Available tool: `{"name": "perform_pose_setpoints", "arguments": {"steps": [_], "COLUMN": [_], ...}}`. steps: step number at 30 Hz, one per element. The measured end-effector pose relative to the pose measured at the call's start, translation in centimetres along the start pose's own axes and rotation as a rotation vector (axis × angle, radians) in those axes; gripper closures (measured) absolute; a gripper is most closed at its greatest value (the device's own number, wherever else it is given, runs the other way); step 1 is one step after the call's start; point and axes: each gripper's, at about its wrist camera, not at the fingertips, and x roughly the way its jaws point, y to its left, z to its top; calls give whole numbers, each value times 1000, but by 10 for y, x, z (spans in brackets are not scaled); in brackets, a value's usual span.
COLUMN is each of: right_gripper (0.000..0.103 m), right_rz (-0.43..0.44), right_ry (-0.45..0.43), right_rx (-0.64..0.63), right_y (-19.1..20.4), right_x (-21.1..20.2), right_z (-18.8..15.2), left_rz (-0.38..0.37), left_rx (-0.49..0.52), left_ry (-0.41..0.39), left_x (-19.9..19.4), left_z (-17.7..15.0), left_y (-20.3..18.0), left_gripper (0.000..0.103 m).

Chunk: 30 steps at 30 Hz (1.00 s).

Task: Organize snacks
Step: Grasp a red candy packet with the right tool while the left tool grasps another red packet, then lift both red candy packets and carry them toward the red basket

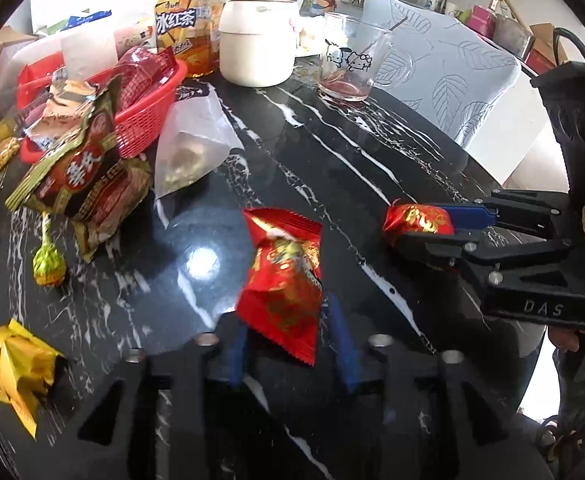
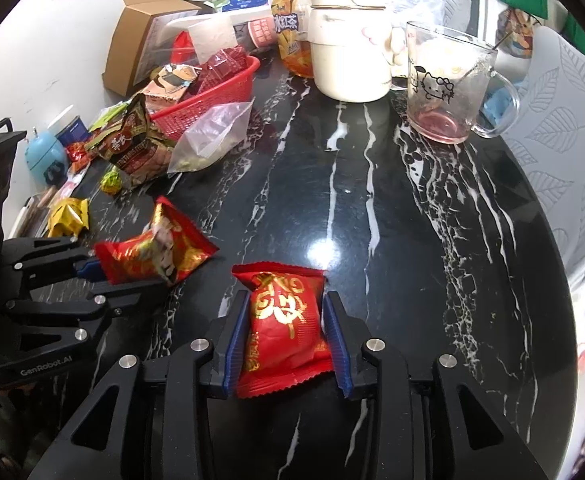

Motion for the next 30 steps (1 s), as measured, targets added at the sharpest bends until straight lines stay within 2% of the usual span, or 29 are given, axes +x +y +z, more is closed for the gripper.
{"name": "perform_pose_setpoints", "arguments": {"steps": [2,15,16,18,20,24,27,30], "right_gripper": [61,60,61,63,64,67,68,68], "right_rz": [2,-17,-18,-17,-15,-12,33,52], "right_ry": [9,9,10,8,9,1,-7,-18], "right_rx": [5,-19,-21,-23,-25,-24,0,-3], "right_y": [-2,1,1,1,1,2,2,5], "right_x": [1,2,2,2,2,1,-1,-2], "right_z": [-1,-2,-2,-2,-2,-1,0,3], "left_rz": [26,90,92,125,134,94,50,45], "left_rx": [6,-33,-28,3,27,7,-13,-11], "left_ry": [3,-15,-20,-33,-33,-23,-17,-33], "left_x": [3,8,8,7,5,4,0,-8], "left_z": [1,9,8,7,8,10,10,12], "left_y": [-1,16,16,11,8,12,14,12], "left_gripper": [30,30,32,60,62,62,62,62]}}
